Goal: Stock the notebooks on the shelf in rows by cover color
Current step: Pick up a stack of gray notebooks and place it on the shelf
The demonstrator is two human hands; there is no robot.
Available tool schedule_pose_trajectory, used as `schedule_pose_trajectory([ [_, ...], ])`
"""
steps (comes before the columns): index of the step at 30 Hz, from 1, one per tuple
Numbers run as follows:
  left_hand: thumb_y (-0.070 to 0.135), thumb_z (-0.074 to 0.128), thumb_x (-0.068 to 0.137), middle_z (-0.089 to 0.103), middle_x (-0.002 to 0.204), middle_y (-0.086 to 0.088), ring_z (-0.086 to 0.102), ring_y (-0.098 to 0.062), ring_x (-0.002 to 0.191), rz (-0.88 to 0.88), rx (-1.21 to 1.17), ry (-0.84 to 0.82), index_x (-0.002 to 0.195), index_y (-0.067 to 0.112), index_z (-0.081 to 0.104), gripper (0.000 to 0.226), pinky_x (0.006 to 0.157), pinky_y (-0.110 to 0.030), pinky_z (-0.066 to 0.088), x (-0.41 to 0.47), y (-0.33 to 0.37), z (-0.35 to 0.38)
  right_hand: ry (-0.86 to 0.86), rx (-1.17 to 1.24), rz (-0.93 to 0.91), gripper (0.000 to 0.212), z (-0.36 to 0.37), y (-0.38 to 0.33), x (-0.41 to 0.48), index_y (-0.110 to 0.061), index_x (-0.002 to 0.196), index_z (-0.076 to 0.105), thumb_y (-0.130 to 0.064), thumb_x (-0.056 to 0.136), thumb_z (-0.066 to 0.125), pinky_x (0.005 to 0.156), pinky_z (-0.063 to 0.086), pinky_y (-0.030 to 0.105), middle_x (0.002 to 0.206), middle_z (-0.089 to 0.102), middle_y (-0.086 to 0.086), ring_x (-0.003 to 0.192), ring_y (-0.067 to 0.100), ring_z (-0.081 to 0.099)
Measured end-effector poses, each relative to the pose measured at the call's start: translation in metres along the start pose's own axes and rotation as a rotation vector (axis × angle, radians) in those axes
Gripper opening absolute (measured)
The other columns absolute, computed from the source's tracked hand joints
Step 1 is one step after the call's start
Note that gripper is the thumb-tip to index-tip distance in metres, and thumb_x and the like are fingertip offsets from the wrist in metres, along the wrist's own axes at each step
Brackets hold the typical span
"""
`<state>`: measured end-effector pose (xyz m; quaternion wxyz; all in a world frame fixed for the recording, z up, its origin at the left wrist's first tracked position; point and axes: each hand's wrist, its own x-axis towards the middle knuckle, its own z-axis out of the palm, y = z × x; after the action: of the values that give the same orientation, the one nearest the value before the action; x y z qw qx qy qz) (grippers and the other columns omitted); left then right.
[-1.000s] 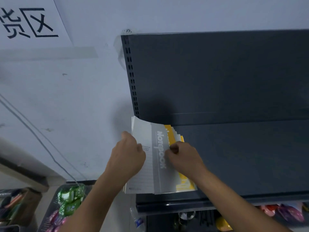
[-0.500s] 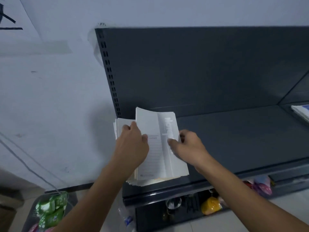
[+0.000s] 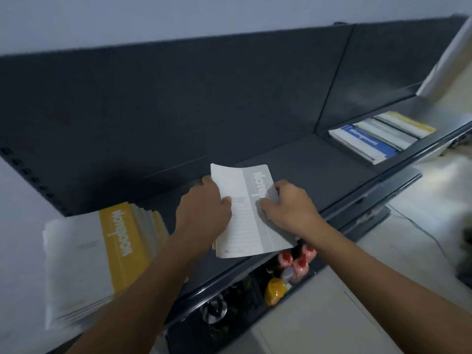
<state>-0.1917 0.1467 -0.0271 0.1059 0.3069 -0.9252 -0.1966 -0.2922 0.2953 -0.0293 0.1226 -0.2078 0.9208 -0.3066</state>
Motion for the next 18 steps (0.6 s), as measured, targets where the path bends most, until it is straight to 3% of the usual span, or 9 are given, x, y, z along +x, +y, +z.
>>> schedule_pose_trajectory([
  [8,0.041,0.055,0.095,0.062,0.115,-0.009,0.062,-0.032,0.101,0.089,0.016,-0.071,0.120,0.012,0.049,0.040,0.074,-0.039,0.049,0.031,0.147,0.070,0.109,-0.035,0.037,0.034,-0.094,0.123,0.044,-0.009,0.116,0.056,-0.033,0.093,0.060,0.076,0.044,0.034,0.114,0.061,0.008,0.100,0.029,0.059],
  [18,0.041,0.055,0.095,0.061,0.105,-0.006,0.062,-0.029,0.092,0.196,0.066,-0.131,0.112,0.012,0.048,0.034,0.074,-0.044,0.055,0.059,0.300,0.146,0.184,-0.056,0.070,0.023,-0.188,0.255,0.084,-0.009,0.101,0.053,-0.031,0.094,0.059,0.069,0.042,0.035,0.101,0.057,0.006,0.088,0.027,0.055],
])
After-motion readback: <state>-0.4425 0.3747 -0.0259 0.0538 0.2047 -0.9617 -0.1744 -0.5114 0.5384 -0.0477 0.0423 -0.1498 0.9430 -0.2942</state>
